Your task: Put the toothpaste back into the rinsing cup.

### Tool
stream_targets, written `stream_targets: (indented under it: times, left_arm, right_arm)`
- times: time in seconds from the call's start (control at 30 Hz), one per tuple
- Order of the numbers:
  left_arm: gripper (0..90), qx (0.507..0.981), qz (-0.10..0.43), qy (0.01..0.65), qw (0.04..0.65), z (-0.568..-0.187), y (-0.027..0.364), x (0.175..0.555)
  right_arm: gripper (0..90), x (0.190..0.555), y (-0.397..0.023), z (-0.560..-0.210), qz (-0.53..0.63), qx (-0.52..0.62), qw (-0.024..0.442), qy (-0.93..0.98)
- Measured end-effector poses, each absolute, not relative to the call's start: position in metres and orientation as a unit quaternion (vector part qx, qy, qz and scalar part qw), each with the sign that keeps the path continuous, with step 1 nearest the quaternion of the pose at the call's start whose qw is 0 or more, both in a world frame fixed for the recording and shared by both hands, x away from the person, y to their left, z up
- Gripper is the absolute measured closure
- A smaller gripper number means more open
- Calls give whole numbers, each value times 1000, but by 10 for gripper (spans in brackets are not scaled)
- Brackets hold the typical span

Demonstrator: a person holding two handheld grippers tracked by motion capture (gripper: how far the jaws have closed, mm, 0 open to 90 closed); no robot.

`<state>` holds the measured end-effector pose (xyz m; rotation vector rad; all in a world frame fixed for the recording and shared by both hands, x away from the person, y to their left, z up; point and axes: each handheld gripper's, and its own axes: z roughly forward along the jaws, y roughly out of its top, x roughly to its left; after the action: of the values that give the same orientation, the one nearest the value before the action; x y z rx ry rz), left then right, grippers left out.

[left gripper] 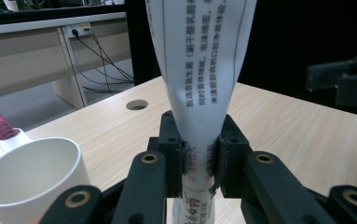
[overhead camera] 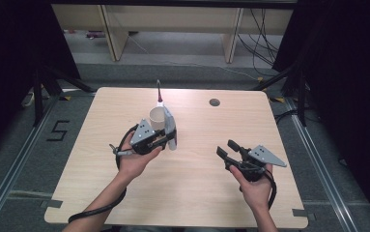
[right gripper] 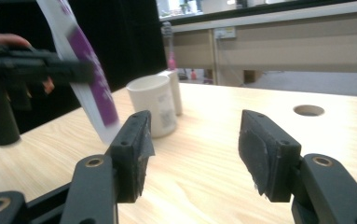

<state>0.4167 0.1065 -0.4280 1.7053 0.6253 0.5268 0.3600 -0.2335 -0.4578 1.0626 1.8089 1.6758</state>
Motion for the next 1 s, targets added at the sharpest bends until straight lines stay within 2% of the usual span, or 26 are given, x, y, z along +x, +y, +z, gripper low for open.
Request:
stream_targets:
  times: [0.43, 0.5, 0.73, 0.9, 1.0]
  left_arm:
    - [757, 718, 235, 280, 592, -416, 116, 430]
    - [757, 716, 241, 283, 591, -412, 119, 432]
    - [756, 710, 255, 286, 591, -400, 127, 440]
    - [757, 703, 263, 292, 593, -393, 131, 447]
    - [756, 699, 268, 295, 593, -392, 133, 449]
  right_arm:
    - [448, 354, -248, -484, 593, 405, 231, 656]
    - [449, 352, -248, -488, 593, 405, 245, 652]
    - [448, 349, -251, -492, 585, 410, 260, 650]
    - [448, 348, -251, -494, 586, 421, 247, 647]
    - [448, 351, -253, -495, 590, 411, 259, 645]
